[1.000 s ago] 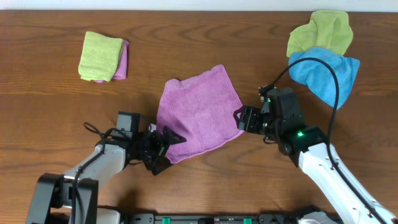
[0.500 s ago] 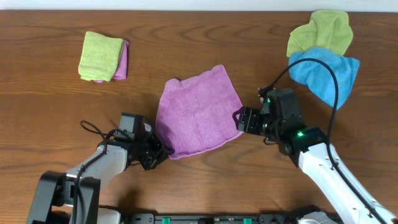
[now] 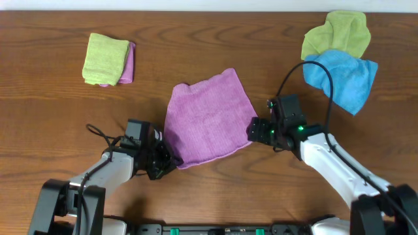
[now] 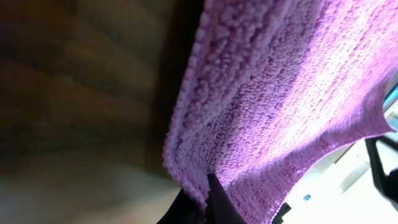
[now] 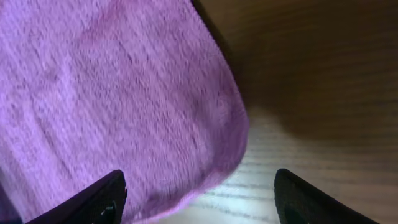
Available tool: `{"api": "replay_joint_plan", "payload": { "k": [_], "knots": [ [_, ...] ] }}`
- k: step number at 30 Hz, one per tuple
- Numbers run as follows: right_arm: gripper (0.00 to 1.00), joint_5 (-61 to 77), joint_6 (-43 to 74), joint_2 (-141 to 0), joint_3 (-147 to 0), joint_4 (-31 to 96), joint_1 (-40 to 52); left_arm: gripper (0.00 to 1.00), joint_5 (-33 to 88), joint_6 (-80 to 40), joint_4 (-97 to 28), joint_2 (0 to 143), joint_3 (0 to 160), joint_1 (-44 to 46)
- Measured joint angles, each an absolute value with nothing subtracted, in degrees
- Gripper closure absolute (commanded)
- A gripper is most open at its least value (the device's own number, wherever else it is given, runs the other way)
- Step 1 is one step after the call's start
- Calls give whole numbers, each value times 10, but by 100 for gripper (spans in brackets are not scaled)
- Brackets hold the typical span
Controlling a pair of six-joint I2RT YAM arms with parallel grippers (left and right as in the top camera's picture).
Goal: Fold the cloth
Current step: 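Grasp the pink cloth's left and right front corners with both grippers, then lift the front edge with both grippers and carry it toward the back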
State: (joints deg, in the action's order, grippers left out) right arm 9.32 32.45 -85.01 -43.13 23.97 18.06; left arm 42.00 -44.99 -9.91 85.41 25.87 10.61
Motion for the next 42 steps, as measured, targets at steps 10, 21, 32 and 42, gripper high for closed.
{"api": "replay_joint_plan", "payload": {
  "k": [10, 21, 32, 42],
  "knots": [
    [38, 90, 347, -881, -432, 203, 180, 94, 425, -430, -112, 854, 259, 106],
    [53, 90, 354, -916, -432, 190, 180, 94, 427, -430, -114, 854, 259, 106],
    [99, 123, 349, -900, -435, 199, 179, 94, 439, -430, -120, 854, 266, 106],
    [99, 104, 325, -759, -503, 118, 179, 94, 418, -452, -117, 858, 544, 82]
  ]
}}
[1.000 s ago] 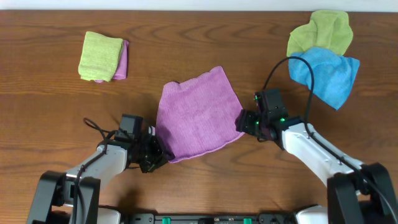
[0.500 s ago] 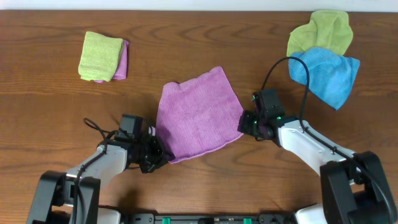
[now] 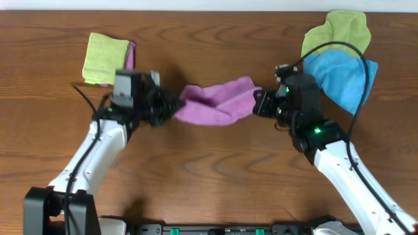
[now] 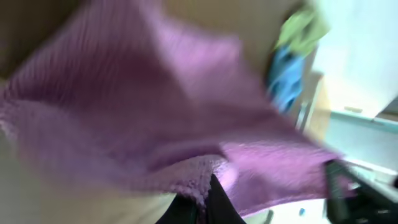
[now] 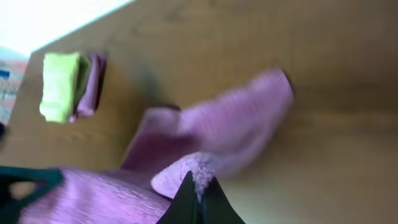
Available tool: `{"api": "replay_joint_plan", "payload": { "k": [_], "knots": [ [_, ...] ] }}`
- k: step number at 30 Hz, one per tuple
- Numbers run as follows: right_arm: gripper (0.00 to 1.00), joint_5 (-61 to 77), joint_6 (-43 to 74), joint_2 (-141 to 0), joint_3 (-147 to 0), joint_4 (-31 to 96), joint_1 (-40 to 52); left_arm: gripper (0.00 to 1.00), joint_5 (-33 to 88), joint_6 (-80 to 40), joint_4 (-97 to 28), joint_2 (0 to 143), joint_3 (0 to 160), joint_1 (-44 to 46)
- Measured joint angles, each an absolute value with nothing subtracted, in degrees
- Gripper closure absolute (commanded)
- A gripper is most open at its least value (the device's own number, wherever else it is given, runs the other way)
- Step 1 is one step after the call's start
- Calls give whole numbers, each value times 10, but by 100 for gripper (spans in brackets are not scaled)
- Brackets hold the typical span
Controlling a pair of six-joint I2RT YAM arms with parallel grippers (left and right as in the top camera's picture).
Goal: Fold the cloth
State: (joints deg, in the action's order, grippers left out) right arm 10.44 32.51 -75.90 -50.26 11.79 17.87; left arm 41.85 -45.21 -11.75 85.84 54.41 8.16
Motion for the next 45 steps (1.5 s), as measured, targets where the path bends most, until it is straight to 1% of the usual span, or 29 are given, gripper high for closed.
{"api": "replay_joint_plan", "payload": {
  "k": [3, 8, 12, 15, 20, 35, 39, 43, 45],
  "knots": [
    [99, 91, 313, -811, -535, 102, 177, 94, 391, -452, -103, 889, 617, 77],
    [99, 76, 284, -888, -618, 98, 166, 94, 369, -452, -71, 975, 695, 73],
    [99, 67, 262, -975, -744, 102, 142, 94, 365, -452, -70, 1046, 776, 57],
    [99, 66, 255, -995, -797, 119, 127, 94, 372, -452, -70, 1076, 835, 39],
    [99, 66, 240, -995, -855, 143, 118, 94, 380, -452, -70, 1080, 887, 28],
    [99, 66, 213, -995, -865, 147, 113, 94, 386, -445, -79, 1080, 900, 28],
    [98, 59, 207, -998, -865, 130, 113, 94, 371, -436, -79, 1080, 900, 29],
    [99, 51, 205, -1023, -865, 96, 113, 94, 360, -435, -55, 1096, 900, 30],
    [98, 50, 204, -1039, -865, 102, 113, 94, 365, -434, -44, 1115, 900, 30]
  ]
}}
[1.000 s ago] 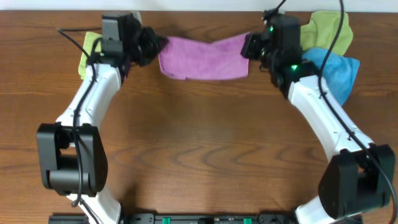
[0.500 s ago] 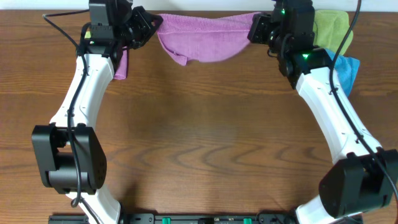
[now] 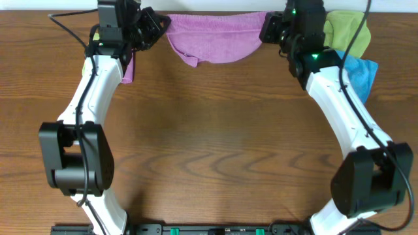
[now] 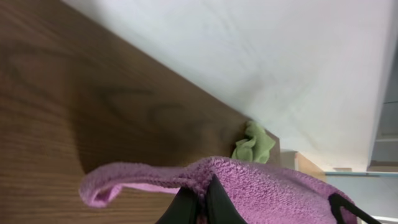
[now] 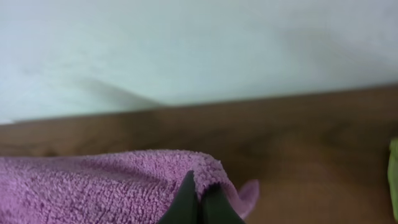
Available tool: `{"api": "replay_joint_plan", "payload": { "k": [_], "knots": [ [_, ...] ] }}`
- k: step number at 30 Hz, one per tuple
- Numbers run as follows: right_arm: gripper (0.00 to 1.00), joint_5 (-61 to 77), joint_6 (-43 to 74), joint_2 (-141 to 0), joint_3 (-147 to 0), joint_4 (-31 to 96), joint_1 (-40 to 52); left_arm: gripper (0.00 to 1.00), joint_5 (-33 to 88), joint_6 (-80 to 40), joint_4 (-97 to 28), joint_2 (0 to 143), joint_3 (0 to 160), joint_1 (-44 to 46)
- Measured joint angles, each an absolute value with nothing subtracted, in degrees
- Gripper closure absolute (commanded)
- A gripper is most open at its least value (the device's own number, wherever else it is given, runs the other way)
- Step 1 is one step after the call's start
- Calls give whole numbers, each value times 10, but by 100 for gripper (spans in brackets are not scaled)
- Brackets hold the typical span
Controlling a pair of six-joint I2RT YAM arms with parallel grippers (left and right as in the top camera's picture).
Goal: Fold the cloth
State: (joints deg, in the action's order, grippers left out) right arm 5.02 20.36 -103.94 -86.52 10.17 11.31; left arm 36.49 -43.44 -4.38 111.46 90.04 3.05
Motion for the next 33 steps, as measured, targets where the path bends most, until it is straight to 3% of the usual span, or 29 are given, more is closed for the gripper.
{"api": "replay_joint_plan", "payload": {
  "k": [4, 9, 18, 24, 33],
  "knots": [
    [99, 53, 203, -1051, -865, 180, 113, 94, 375, -414, -136, 1132, 901, 30],
    [99, 72, 203, -1040, -868, 316, 113, 94, 390, -327, -329, 1132, 905, 31],
    [98, 85, 186, -978, -872, 541, 113, 94, 424, -170, -548, 1132, 906, 40],
    [99, 91, 169, -978, -829, 588, 113, 94, 391, -121, -582, 1131, 879, 69],
    [98, 91, 160, -978, -709, 587, 113, 94, 376, -115, -520, 1131, 679, 132]
  ]
}}
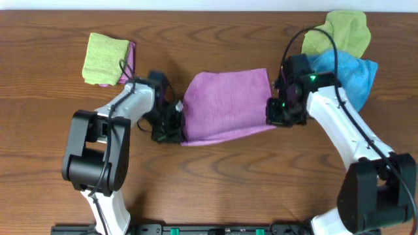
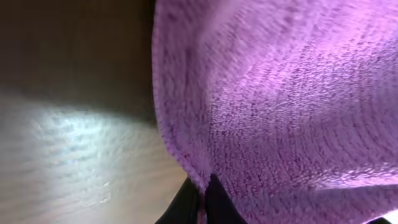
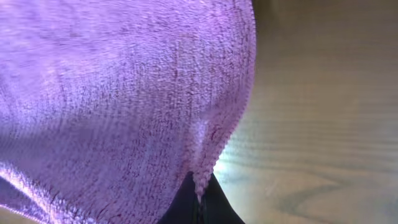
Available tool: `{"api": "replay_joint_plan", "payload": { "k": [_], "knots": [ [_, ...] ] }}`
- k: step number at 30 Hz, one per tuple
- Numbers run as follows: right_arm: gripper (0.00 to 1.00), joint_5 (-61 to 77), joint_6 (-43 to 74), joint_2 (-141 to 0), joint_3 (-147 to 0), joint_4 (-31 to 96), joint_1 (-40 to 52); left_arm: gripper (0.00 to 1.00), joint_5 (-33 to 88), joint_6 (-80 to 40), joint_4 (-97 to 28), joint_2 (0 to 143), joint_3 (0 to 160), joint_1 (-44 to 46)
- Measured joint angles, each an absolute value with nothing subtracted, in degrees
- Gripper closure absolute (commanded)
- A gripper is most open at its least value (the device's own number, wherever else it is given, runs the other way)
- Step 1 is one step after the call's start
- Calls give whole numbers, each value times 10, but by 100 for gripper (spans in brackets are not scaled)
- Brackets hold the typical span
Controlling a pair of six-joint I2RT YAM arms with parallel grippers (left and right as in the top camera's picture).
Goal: Fold the cloth
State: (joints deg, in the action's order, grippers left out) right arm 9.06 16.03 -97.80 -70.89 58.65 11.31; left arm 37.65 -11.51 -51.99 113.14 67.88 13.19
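The purple cloth [image 1: 225, 106] lies spread on the wooden table [image 1: 215, 183] in the overhead view, near its middle. My left gripper [image 1: 171, 128] is shut on the cloth's near left corner, low at the table. My right gripper [image 1: 274, 112] is shut on the near right corner. In the left wrist view the purple cloth [image 2: 280, 106] fills the right side, its edge pinched at my left gripper [image 2: 204, 198]. The purple cloth [image 3: 118, 93] in the right wrist view has its hem caught in my right gripper [image 3: 199, 202].
A folded green cloth [image 1: 104, 57] on a purple one [image 1: 128, 62] lies at the far left. A crumpled green cloth [image 1: 339, 32] and a blue cloth [image 1: 343, 75] lie at the far right, close behind my right arm.
Both grippers held the cloth hanging high at the table's far edge; now they are down at the table's middle and the cloth lies spread flat, still pinched at both near corners.
The cloth lay flat mid-table with my left gripper on a near corner and the right open at the other. Then both held it lifted and bunched, then hanging at the far edge. Now it lies spread again at the middle.
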Motion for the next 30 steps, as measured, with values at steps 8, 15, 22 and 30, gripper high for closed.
{"api": "replay_joint_plan", "payload": {
  "k": [8, 15, 22, 30],
  "knots": [
    [99, 96, 161, -978, -645, 583, 113, 94, 375, -115, -507, 1131, 640, 132],
    [98, 94, 160, -978, -645, 588, 113, 94, 375, -115, -510, 1131, 640, 132],
    [98, 94, 158, -975, -645, 578, 113, 94, 380, -117, -505, 1115, 640, 132],
    [98, 92, 156, -783, -643, 610, 114, 94, 378, -150, -530, 905, 640, 132]
  ]
}}
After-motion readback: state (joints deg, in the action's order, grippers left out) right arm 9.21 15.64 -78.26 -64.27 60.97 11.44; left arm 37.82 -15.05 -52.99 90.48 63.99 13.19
